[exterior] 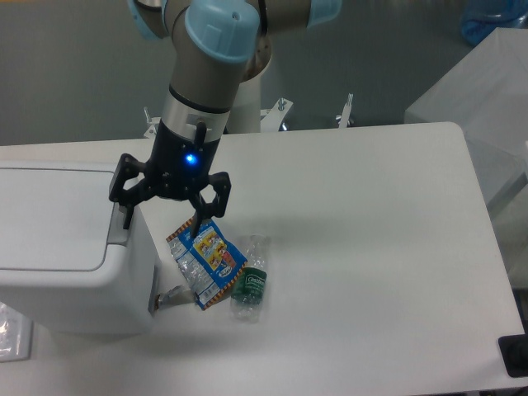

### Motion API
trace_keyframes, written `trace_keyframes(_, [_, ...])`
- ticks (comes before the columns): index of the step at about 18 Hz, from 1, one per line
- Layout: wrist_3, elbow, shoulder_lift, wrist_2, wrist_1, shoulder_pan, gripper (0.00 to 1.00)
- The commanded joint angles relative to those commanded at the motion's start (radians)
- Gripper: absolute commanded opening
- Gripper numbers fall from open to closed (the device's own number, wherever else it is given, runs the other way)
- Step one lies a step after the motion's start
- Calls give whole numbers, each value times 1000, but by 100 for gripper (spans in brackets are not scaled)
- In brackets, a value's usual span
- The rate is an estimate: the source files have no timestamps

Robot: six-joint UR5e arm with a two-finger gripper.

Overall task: Open the trash can
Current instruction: 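Press the gripper against the lid edge to tip it open, then raise the gripper away from the opened trash can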

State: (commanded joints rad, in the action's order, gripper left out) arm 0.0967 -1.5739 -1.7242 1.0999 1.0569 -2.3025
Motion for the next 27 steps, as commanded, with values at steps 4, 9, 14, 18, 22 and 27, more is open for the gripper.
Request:
trace_keyframes(4, [0,-2,-2,0,0,0,100])
trace_keyframes(9, [3,-8,-2,2,0,0,100])
trace_keyframes(14, [3,-9,-2,2,0,0,100])
trace_keyframes(18, [3,-11,-3,2,0,0,100])
trace_keyframes(22, [3,-15,-3,2,0,0,100])
trace_keyframes(27, [3,-8,-2,2,0,0,100])
